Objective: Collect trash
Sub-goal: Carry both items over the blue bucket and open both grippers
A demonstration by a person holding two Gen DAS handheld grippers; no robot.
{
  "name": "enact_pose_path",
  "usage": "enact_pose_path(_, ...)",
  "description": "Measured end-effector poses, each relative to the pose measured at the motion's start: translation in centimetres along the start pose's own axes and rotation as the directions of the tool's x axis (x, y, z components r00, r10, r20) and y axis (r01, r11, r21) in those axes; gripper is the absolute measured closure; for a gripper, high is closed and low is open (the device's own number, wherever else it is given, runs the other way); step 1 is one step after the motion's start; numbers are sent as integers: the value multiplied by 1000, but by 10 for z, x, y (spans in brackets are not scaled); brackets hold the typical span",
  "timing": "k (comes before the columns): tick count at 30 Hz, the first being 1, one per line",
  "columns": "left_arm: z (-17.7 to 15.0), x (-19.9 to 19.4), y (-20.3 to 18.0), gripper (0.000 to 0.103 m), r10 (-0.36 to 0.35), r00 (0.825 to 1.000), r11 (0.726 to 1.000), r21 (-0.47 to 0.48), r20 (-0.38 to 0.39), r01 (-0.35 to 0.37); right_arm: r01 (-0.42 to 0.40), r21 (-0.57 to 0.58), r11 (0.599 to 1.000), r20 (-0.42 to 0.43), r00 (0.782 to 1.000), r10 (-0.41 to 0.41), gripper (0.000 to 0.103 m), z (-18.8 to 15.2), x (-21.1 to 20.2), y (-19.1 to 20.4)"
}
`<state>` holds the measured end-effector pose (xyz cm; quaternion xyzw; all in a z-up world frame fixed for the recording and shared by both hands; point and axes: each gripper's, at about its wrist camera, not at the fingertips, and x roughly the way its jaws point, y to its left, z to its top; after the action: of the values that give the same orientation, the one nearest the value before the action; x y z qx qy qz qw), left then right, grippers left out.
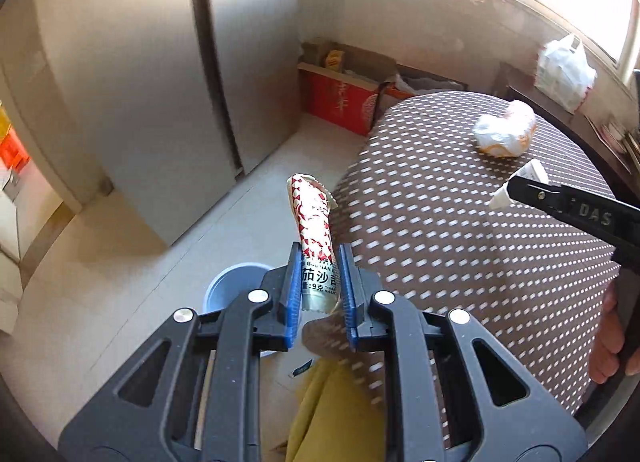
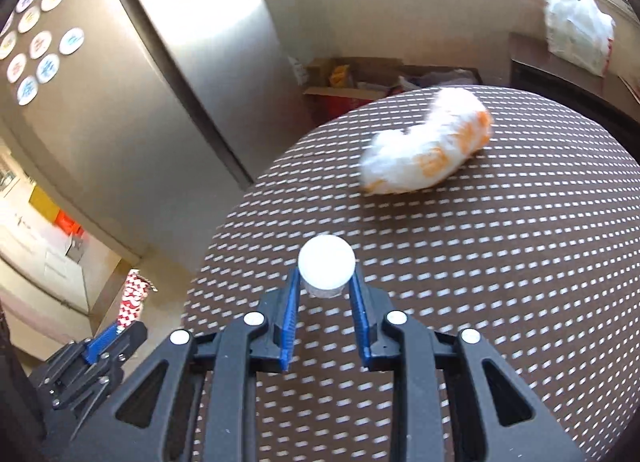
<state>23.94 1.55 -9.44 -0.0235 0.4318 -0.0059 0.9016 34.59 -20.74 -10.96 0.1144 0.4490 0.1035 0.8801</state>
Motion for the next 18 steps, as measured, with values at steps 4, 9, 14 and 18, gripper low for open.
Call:
enact_pose_path(4,-7,1,27,85,28,999,999,-42,-15,-29,-27,-31,999,-1,1000,27,79,-10,2,31)
enact_pose_path(9,-17,2,54,85,44,999,995,-85,-29,-46,-80,-67,995,-13,997,80,79,-18,-2,59)
enact_pose_path(14,-23,10,80,85,54,997,991,-122,-50,-59,-122,-119,985,-29,992,119,79,-18,-5,89)
enact_pose_path(18,-21,19,95,84,51,997,989,-135,-56,-58,-141,-142,980,-48,990,135,79,-23,8,128)
